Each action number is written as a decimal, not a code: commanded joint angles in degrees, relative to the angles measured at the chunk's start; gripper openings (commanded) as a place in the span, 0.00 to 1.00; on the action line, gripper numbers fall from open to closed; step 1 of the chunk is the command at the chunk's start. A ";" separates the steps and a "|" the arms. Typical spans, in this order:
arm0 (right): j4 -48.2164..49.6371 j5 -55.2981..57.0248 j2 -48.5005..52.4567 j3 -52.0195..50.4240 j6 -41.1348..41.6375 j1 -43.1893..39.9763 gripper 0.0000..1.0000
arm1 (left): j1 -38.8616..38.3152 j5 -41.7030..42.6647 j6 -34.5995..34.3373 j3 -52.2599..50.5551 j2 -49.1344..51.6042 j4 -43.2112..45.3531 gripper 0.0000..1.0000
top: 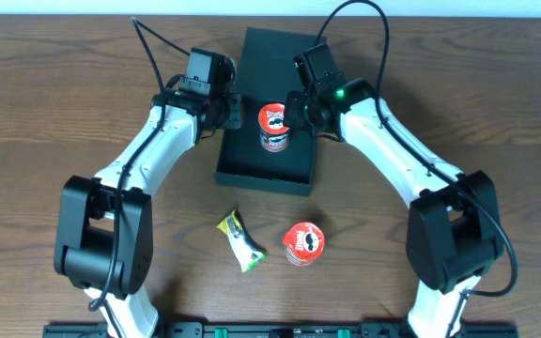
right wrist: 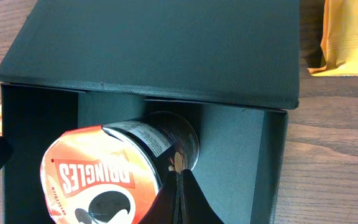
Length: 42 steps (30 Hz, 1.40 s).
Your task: Pack container
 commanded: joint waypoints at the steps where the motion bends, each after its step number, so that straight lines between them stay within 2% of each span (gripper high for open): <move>1: -0.02 -0.15 0.17 0.52 0.61 0.35 0.01 | -0.63 -0.02 -0.74 0.15 -0.07 0.50 0.05; 10: 0.00 -0.11 0.22 0.52 0.61 0.35 0.01 | -2.38 2.99 -0.87 0.15 0.13 1.95 0.06; 24: 0.28 -0.52 0.22 0.52 1.31 0.35 0.01 | -3.37 6.73 -5.55 0.15 1.70 4.76 0.06; 42: 1.73 -6.38 0.22 0.52 1.88 0.24 0.01 | -3.56 11.98 -6.32 0.15 1.70 4.68 0.05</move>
